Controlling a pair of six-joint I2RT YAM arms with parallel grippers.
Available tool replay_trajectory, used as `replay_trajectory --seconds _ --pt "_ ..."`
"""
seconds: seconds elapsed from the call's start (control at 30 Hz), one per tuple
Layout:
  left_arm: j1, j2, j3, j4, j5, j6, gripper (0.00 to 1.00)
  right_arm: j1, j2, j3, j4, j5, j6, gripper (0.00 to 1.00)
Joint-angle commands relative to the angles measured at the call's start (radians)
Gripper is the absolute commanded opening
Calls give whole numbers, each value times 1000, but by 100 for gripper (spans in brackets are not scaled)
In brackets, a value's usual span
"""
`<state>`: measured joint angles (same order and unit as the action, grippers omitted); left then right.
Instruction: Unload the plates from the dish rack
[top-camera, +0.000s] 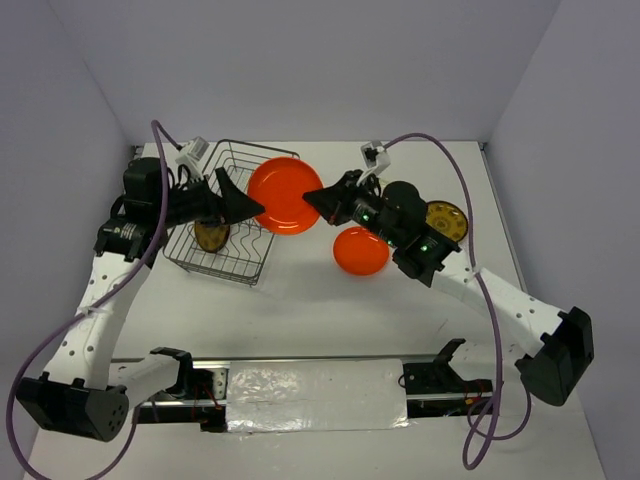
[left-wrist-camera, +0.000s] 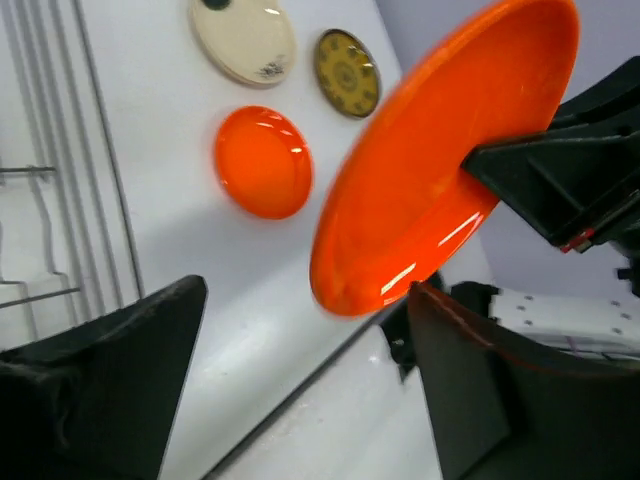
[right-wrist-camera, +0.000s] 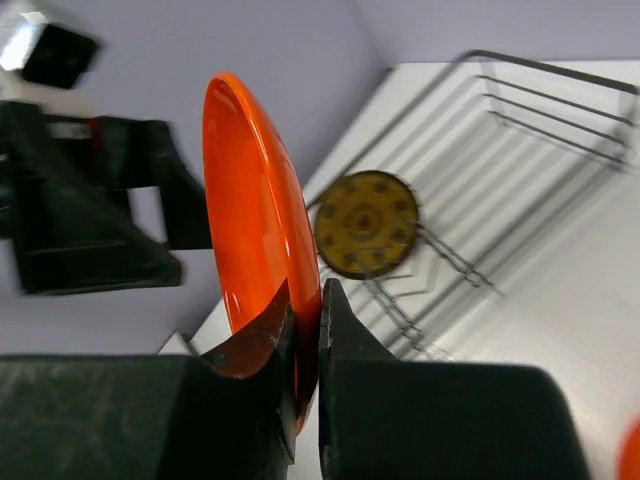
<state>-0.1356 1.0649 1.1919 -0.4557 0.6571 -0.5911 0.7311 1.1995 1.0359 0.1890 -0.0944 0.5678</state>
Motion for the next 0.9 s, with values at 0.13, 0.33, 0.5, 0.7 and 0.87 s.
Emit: replay_trajectory --seconds 0.13,0.33,0.5,0.7,0.87 --pt "-29 44 161 -265 -751 201 100 -231 -37 -120 -299 216 161 0" --pt "-29 185 149 -310 -933 261 99 -390 80 -221 -212 42 40 2" --pt "-29 247 117 -299 -975 275 100 -439 182 -186 -217 15 -11 4" --pt "-29 257 66 -264 -935 287 100 -453 282 -166 -261 -34 -22 25" --pt "-27 283 74 -267 -926 295 100 -426 293 -139 -397 37 -103 71"
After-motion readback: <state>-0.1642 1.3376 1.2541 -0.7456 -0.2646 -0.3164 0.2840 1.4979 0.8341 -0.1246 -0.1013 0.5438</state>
